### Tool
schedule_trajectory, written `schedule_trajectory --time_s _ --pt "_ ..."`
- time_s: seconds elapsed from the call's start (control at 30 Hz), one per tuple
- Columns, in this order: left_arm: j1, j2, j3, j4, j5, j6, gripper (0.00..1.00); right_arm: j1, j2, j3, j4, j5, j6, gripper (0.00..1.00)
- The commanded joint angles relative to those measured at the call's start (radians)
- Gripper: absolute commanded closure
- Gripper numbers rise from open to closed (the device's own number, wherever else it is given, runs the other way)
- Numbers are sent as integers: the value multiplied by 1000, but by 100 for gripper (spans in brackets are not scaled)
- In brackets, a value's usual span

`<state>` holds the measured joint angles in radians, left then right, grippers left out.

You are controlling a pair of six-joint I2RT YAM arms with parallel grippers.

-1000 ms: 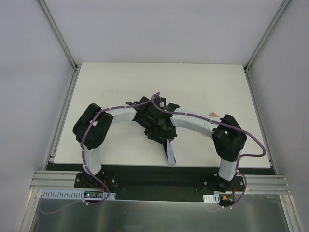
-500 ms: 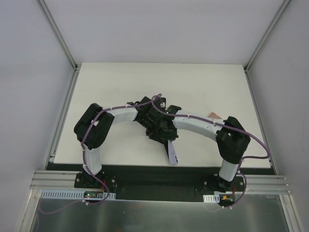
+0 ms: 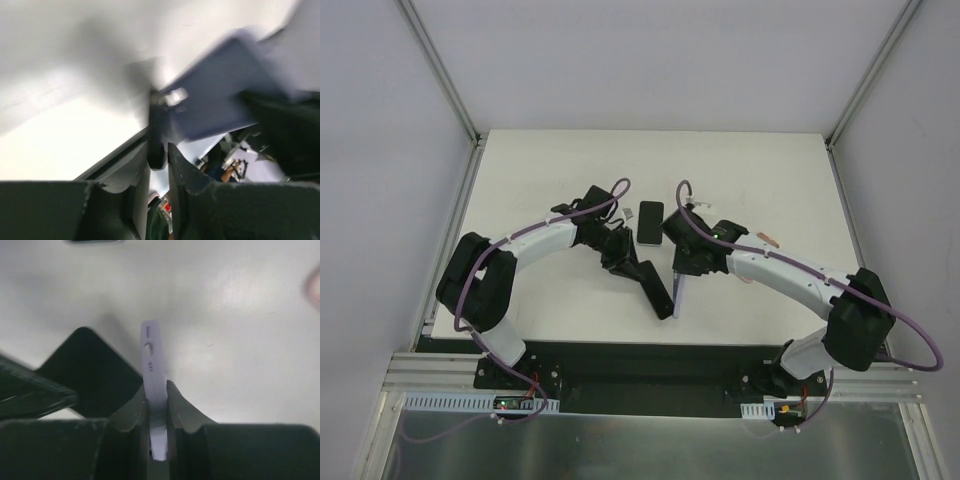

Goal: Take the phone out of the phone case
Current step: Remove the phone case from the phone, then place the phone case at the center of the board.

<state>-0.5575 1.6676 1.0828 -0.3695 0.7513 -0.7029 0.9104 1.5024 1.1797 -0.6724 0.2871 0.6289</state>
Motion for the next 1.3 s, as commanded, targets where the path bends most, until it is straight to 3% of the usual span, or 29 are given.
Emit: schedule_trajectory --time_s 0.0,0.17,0.47,0.77,1.03,1.2,1.23,1.27 --pt "44 -2 -76 -241 -159 80 100 -79 -137 -14 -56 190 31 98" --pt "44 -20 -93 -295 -285 128 100 -76 -240 -38 -27 210 26 99" --pt "50 -123 14 -295 -268 95 100 -107 -196 26 -45 193 -12 99" --pt "223 -239 137 -348 -216 129 100 -238 -84 52 -3 78 -127 99" --pt "361 -178 302 -404 -328 213 100 -378 51 126 103 -52 -244 99" --pt "395 -95 441 -451 -460 240 100 -505 157 150 214 -224 -284 98" --pt "398 -54 469 -471 -489 256 100 -525 177 158 232 -248 -293 96" --pt "401 -31 498 -488 -562 261 100 -557 214 181 238 -278 -301 84"
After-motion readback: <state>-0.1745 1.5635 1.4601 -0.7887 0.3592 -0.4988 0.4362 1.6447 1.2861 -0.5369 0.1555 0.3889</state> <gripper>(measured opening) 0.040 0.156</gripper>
